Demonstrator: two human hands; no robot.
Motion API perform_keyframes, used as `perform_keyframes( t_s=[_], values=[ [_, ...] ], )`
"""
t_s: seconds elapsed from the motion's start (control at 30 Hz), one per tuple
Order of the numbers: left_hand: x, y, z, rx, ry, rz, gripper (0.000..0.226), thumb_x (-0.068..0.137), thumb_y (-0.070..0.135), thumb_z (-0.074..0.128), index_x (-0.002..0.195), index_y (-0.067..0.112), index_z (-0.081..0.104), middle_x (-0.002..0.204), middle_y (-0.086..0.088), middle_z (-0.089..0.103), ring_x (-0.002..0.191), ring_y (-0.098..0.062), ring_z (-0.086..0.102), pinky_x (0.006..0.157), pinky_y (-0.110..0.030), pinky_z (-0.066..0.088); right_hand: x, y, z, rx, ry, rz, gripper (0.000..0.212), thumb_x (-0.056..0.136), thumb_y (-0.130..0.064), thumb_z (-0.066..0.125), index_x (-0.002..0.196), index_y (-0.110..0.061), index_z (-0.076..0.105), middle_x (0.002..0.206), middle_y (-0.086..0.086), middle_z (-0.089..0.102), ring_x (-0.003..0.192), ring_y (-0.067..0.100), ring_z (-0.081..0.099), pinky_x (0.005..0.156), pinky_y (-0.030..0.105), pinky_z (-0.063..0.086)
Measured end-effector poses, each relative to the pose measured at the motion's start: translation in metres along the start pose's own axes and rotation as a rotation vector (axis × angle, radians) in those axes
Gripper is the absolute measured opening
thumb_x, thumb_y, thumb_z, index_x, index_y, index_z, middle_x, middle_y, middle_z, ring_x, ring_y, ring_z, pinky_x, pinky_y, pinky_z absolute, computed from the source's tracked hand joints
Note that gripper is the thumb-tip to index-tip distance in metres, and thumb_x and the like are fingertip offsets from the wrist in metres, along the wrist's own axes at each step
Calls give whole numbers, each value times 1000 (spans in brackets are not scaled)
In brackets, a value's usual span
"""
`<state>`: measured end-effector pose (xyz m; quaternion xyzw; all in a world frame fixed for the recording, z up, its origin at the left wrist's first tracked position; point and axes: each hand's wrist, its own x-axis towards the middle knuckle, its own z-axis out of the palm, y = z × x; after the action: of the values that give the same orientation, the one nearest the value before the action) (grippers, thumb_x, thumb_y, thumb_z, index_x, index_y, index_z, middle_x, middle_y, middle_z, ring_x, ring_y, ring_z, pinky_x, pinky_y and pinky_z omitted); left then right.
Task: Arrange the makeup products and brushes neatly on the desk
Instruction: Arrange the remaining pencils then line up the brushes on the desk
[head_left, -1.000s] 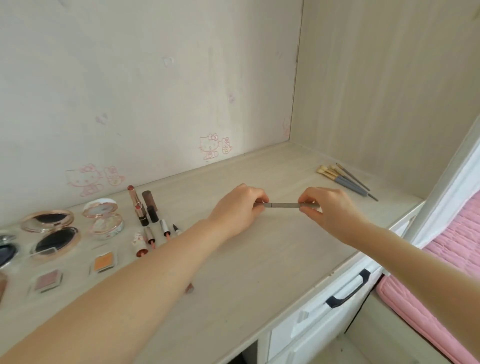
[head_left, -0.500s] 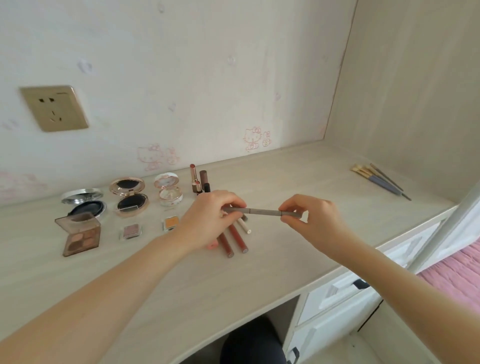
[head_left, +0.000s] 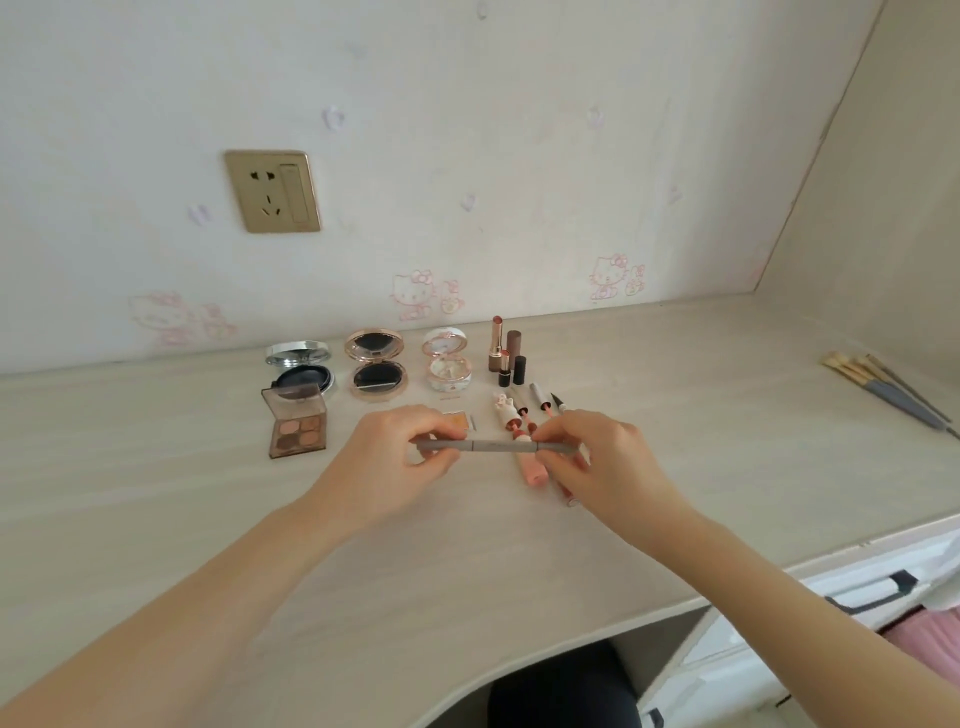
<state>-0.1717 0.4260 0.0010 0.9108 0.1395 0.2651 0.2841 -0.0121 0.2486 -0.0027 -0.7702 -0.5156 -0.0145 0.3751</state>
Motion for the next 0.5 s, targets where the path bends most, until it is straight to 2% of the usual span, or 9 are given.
perform_keyframes(
  t_s=[0.1,0.17,0.27,0.37,0.43,0.5],
  values=[
    [-8,-9,-7,-25,33,-53,22,78,10,74,88,29,72,84,16,69,84,-1,61,76,-7,43,2,-8,14,-46,25,-69,11,83,-10,66,87,-21,68,78,-9,64,79,7,53,73,13,38],
    [-11,-14,-9,-51,53,-96,22,77,11,74,86,31,72,83,18,68,85,-1,60,76,-6,41,3,-11,22,-63,51,-109,10,83,-11,67,88,-18,69,75,-15,59,78,13,51,73,17,39],
    [-17,-20,-10,-84,74,-124,25,77,9,74,84,33,70,83,19,68,86,-1,60,78,-5,40,4,-14,32,-66,120,-125,10,82,-12,70,89,-19,69,73,-26,47,77,6,45,74,14,36],
    [-22,-22,-8,-116,98,-122,25,76,8,75,84,31,71,83,17,67,86,-2,61,78,-4,39,3,-13,41,12,212,-134,14,81,-11,72,92,-18,70,82,-24,55,82,-4,46,77,10,36],
    [-24,-24,-8,-125,109,-127,24,75,9,77,85,31,71,82,15,67,86,-2,62,77,-5,40,-1,-14,46,136,224,-83,20,82,-12,71,97,-25,68,91,-22,61,90,-3,50,74,7,38],
    [-25,-26,-9,-149,114,-153,22,75,13,78,86,31,72,85,17,68,89,-3,63,80,-7,41,-5,-14,49,246,209,-2,32,82,-15,71,100,-41,62,98,-18,61,96,-1,54,70,7,41]
  ],
)
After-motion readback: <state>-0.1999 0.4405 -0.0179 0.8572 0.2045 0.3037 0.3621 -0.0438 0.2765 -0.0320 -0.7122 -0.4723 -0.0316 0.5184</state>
